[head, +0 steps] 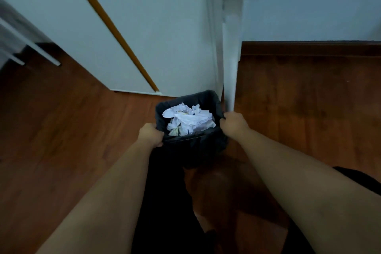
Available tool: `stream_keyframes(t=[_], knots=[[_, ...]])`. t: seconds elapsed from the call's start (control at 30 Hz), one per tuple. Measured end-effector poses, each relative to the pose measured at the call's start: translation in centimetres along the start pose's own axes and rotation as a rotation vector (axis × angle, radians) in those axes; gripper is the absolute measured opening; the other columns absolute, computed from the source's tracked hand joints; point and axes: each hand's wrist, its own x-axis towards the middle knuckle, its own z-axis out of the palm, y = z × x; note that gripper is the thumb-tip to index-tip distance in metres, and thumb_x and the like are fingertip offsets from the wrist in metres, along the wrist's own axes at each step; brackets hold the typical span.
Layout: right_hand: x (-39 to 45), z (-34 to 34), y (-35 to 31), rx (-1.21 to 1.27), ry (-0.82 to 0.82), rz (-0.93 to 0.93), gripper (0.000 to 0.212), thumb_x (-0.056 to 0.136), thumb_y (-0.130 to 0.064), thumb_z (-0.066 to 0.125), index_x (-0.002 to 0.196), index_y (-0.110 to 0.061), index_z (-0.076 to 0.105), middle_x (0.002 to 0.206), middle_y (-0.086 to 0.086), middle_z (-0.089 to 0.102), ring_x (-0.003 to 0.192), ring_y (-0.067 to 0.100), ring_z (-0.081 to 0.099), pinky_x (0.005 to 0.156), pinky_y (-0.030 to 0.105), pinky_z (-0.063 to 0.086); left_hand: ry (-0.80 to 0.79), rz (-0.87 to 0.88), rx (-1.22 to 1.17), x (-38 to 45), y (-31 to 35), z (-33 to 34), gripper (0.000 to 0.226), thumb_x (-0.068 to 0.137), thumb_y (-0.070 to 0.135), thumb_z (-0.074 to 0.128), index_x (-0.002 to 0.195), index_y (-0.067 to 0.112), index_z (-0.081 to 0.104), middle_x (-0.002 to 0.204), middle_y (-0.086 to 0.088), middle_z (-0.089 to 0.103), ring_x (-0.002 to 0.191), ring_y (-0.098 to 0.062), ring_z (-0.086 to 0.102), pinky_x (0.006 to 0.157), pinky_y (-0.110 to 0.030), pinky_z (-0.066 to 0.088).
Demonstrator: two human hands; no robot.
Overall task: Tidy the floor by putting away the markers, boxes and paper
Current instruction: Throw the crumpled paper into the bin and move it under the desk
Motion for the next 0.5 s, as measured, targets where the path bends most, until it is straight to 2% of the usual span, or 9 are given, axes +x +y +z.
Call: stream_keyframes(t=[0.1,0.2,0.27,0.33,0.43,0.5], knots=[[2.4,1.3,-2.0,0.032,0.055,0.020,0.017,0.096,-0.019,0.044,0.089,-0.008,0.055,0.112,0.023,0.062,0.100,0.037,0.059,0.076,0.032,0.046,0.077,0.066,-0.011,2.5,0.1,-1.2,0.008,0.084,0.006,0.060,0.087,0.008,0.067,0.082,-0.010,0.068,0.070,-0.027,0.065,0.059,-0.028,0.054],[4.8,1.3,-2.7,0.144,0.158,0.117,0.026,0.096,-0.016,0.043,0.111,-0.005,0.062,0.123,0.021,0.059,0.110,0.037,0.057,0.084,0.032,0.047,0.114,0.109,-0.108,4.8,2.2,-0.9,0.013,0.082,0.009,0.063,0.092,0.017,0.067,0.090,-0.008,0.071,0.077,-0.024,0.065,0.070,-0.029,0.054],[6.3,1.1,-2.9,0.221,0.214,0.188,0.029,0.096,-0.011,0.043,0.117,-0.004,0.061,0.127,0.020,0.058,0.114,0.036,0.056,0.082,0.027,0.043,0.078,0.113,-0.227,6.0,4.5,0.0,0.023,0.078,0.009,0.066,0.100,0.018,0.069,0.100,-0.008,0.072,0.089,-0.028,0.068,0.082,-0.037,0.058],[7.5,1.2,-3.1,0.299,0.269,0.259,0.032,0.094,-0.010,0.045,0.121,-0.003,0.061,0.128,0.020,0.059,0.114,0.035,0.057,0.081,0.026,0.042,0.017,0.155,-0.256,7.3,6.6,1.1,0.032,0.075,0.011,0.069,0.106,0.018,0.066,0.105,-0.007,0.071,0.095,-0.028,0.066,0.087,-0.039,0.056],[8.5,2.2,-2.9,0.381,0.366,0.318,0.035,0.092,-0.018,0.054,0.125,-0.007,0.061,0.125,0.018,0.062,0.113,0.036,0.059,0.088,0.032,0.050,-0.072,0.169,-0.267,9.3,8.1,2.0,0.038,0.073,0.015,0.073,0.109,0.018,0.059,0.108,-0.004,0.067,0.098,-0.025,0.063,0.086,-0.036,0.054],[8.8,3.4,-2.3,0.468,0.450,0.359,0.030,0.089,-0.024,0.064,0.115,-0.009,0.064,0.119,0.016,0.065,0.107,0.036,0.062,0.090,0.040,0.054,-0.183,0.158,-0.318,10.4,8.0,2.6,0.042,0.075,0.015,0.074,0.115,0.016,0.061,0.114,-0.006,0.069,0.101,-0.025,0.065,0.089,-0.038,0.054]])
